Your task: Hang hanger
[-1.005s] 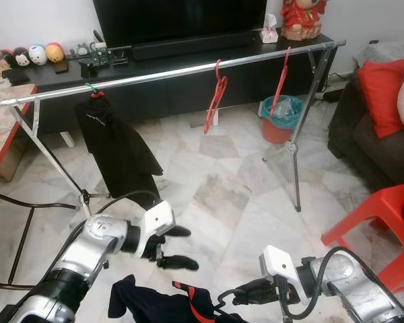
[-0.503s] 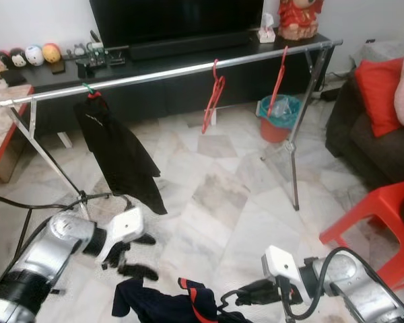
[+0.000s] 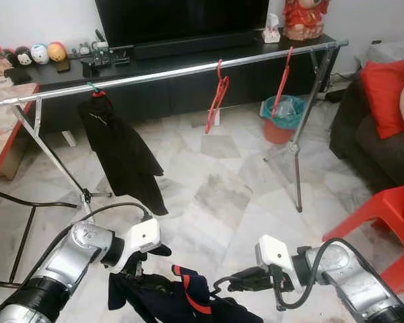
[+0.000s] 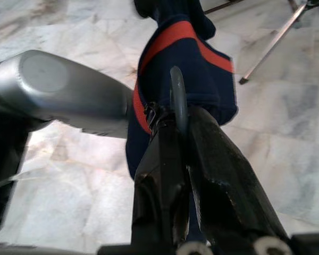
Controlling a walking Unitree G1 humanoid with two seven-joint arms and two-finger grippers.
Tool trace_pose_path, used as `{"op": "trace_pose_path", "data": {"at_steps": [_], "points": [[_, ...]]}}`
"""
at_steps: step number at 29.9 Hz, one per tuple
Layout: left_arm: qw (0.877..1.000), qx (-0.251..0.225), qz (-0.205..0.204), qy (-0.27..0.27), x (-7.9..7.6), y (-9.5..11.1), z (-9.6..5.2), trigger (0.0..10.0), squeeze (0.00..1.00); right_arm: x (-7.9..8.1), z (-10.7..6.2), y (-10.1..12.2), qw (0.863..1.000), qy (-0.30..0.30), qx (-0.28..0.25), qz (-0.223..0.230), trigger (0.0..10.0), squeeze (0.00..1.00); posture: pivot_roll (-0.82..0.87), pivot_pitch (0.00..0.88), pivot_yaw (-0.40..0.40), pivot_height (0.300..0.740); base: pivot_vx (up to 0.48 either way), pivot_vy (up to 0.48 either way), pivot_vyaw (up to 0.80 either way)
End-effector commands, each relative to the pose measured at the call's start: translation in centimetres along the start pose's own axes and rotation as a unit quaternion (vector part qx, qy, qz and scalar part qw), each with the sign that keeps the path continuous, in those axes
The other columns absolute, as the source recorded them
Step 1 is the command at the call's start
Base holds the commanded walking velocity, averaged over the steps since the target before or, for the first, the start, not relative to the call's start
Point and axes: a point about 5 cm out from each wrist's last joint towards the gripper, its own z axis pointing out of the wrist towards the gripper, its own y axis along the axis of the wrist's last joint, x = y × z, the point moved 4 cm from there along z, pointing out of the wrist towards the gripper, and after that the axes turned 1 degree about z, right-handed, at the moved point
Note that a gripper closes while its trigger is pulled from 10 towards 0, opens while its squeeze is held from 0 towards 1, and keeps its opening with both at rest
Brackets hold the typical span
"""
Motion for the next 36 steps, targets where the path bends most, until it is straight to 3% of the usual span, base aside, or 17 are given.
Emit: {"op": "trace_pose_path", "data": {"at_steps": [1,10,16,25,36], "points": [[1.0,-0.006,0.005,-0.001,0.1,0.5,-0.3,10.0,0.0,-0.6,0.1,0.8,1.0,-0.011,-0.006,-0.022,0.0,0.0,0.0,0.031,0.063,0.74,0.0,0.0,0.0],[1.0,-0.006,0.011,-0.001,0.2,0.8,0.5,10.0,0.0,-1.8,0.3,1.9,0.999,-0.039,-0.024,-0.028,0.0,0.0,0.01,0.025,0.065,0.74,0.0,0.0,0.0],[0.998,-0.018,0.011,0.051,1.7,0.9,1.2,10.0,0.0,-1.8,0.4,2.8,0.998,-0.03,-0.036,-0.04,0.0,0.0,0.0,0.02,0.066,0.74,0.0,0.0,0.0],[0.999,-0.006,-0.006,0.034,1.2,-0.1,1.7,10.0,0.0,-1.9,0.5,3.9,0.997,-0.029,-0.047,-0.055,0.0,0.0,0.0,0.02,0.065,0.74,0.0,0.0,0.0],[0.999,0.004,0.0,0.035,1.3,-0.5,2.4,10.0,0.0,-2.0,0.6,5.4,0.995,-0.025,-0.061,-0.075,0.0,0.0,-0.01,0.023,0.064,0.74,0.0,0.0,0.0]]}}
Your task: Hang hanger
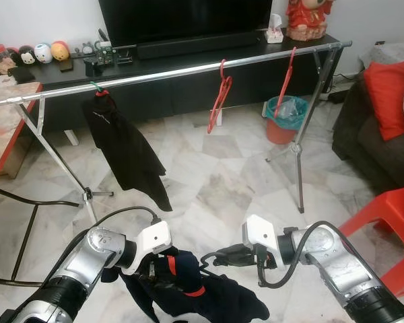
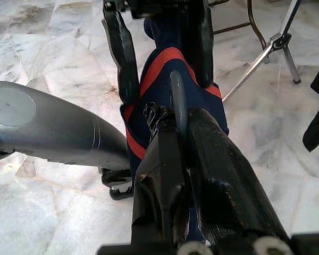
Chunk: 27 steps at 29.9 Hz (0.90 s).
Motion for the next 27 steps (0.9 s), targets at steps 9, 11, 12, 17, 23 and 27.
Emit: {"op": "trace_pose_path", "data": {"at_steps": [9,11,12,17,23,27], "points": [[1.0,0.002,0.006,0.007,0.4,0.1,0.4,9.8,0.0,0.1,0.6,3.1,0.998,0.013,-0.045,-0.036,0.0,0.0,-0.01,0.024,0.063,0.74,0.0,0.0,0.0],[1.0,0.003,0.006,0.007,0.4,0.0,0.4,5.2,0.0,0.1,0.6,3.2,0.998,0.015,-0.046,-0.038,0.0,0.0,-0.01,0.025,0.062,0.74,0.0,0.0,0.0],[1.0,0.006,0.007,0.006,0.4,-0.1,0.3,5.2,0.0,0.1,0.6,3.2,0.998,0.014,-0.046,-0.038,0.0,0.0,-0.01,0.025,0.062,0.74,0.0,0.0,0.0],[1.0,0.01,0.009,0.005,0.4,-0.3,0.4,2.4,0.0,0.0,0.5,4.2,0.997,0.013,-0.057,-0.046,0.0,0.0,-0.01,0.024,0.062,0.74,0.0,0.0,0.0],[1.0,0.005,0.006,0.002,0.3,-0.2,0.6,0.0,0.0,-0.1,0.7,4.6,0.997,0.012,-0.064,-0.048,0.0,0.0,-0.01,0.026,0.061,0.74,0.0,0.0,0.0],[1.0,0.008,0.007,0.002,0.3,-0.3,0.5,0.0,0.0,-0.2,0.8,4.9,0.996,0.01,-0.07,-0.049,0.0,0.0,-0.01,0.026,0.061,0.74,0.0,0.0,0.0]]}}
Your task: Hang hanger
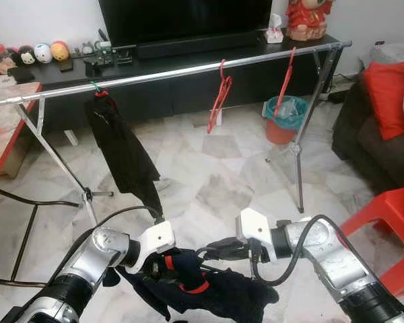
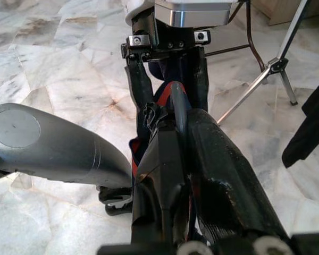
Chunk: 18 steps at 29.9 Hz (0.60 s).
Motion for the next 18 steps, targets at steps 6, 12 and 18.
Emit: {"op": "trace_pose_path", "data": {"at_steps": [6,12,18], "points": [[1.0,0.002,0.007,-0.006,0.04,0.08,0.08,0.0,0.0,-0.49,0.25,2.93,0.998,0.0,-0.044,-0.033,0.0,0.0,-0.01,0.026,0.061,0.74,0.0,0.0,0.0],[1.0,0.003,0.007,-0.007,0.01,0.08,0.15,0.0,0.0,-0.46,0.26,2.99,0.998,0.0,-0.046,-0.032,0.0,0.0,-0.01,0.026,0.061,0.74,0.0,0.0,0.0],[1.0,0.002,0.007,-0.006,-0.01,0.03,0.16,0.0,0.0,-0.32,0.28,2.78,0.999,0.0,-0.045,-0.029,0.0,0.0,-0.01,0.028,0.06,0.74,0.0,0.0,0.0]]}}
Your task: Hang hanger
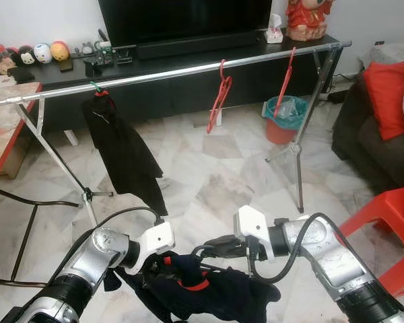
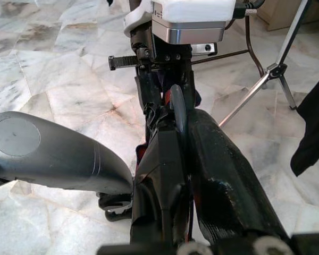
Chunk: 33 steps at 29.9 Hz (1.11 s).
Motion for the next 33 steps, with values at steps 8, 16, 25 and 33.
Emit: {"op": "trace_pose_path", "data": {"at_steps": [8,16,25,33], "points": [[1.0,-0.006,0.007,-0.008,-0.1,0.3,0.2,0.0,0.0,-0.2,0.1,2.2,0.999,-0.001,-0.035,-0.027,0.0,0.0,-0.01,0.028,0.06,0.74,0.0,0.0,0.0],[1.0,-0.012,0.005,-0.009,-0.2,0.4,0.2,0.0,0.0,-0.6,0.2,1.9,0.999,-0.016,-0.032,-0.028,0.0,0.0,-0.01,0.029,0.06,0.74,0.0,0.0,0.0],[1.0,-0.024,0.0,-0.008,-0.2,0.7,0.1,0.0,0.0,-2.3,0.0,1.1,0.996,-0.086,-0.027,-0.023,10.0,0.0,-0.01,0.031,0.06,0.74,0.0,0.0,0.0],[1.0,-0.028,0.0,-0.01,-0.2,0.8,0.1,0.0,0.0,-0.9,0.0,0.5,0.999,-0.045,-0.027,-0.01,10.0,1.0,-0.02,0.032,0.059,0.74,0.0,0.0,0.0]]}}
